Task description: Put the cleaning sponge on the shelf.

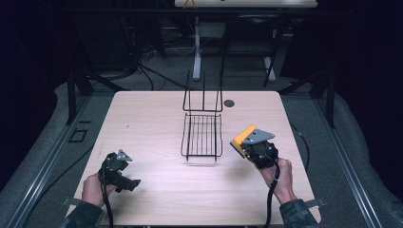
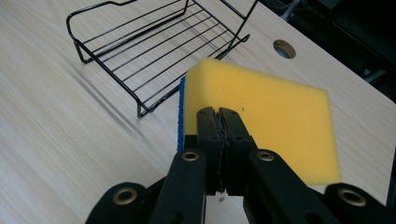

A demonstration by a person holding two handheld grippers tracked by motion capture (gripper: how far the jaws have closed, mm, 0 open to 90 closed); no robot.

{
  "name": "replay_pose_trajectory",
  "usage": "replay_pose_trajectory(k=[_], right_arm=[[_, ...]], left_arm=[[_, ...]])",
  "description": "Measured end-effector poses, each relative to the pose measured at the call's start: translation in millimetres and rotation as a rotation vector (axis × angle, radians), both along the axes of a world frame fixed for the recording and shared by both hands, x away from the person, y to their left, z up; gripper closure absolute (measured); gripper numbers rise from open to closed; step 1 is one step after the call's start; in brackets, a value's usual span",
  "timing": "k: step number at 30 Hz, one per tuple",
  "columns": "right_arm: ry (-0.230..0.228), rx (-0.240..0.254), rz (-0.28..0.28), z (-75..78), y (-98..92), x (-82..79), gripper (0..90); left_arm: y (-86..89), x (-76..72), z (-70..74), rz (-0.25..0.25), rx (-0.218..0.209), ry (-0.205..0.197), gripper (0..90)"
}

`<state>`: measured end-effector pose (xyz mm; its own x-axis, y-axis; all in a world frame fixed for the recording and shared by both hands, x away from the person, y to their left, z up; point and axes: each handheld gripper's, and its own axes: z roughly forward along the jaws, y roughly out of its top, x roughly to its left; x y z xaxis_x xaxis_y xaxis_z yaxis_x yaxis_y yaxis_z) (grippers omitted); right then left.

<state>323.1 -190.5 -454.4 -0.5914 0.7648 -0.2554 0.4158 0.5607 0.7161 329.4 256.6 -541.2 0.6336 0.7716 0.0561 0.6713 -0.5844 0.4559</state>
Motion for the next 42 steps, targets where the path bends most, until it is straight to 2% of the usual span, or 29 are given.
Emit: replay_pose_trajectory(k=[19, 42], right_arm=[[-0.026, 0.011, 0.060, 8.7, 30.1, 14.3, 88.5], [-0.011, 0.029, 0.138, 6.0, 74.3, 33.8, 88.4]], left_arm=[[0.0, 0.2, -0.3, -0.001, 0.002, 0.001, 5.8], [0.3, 0.1, 0.1, -0.001, 0.001, 0.001, 5.8]])
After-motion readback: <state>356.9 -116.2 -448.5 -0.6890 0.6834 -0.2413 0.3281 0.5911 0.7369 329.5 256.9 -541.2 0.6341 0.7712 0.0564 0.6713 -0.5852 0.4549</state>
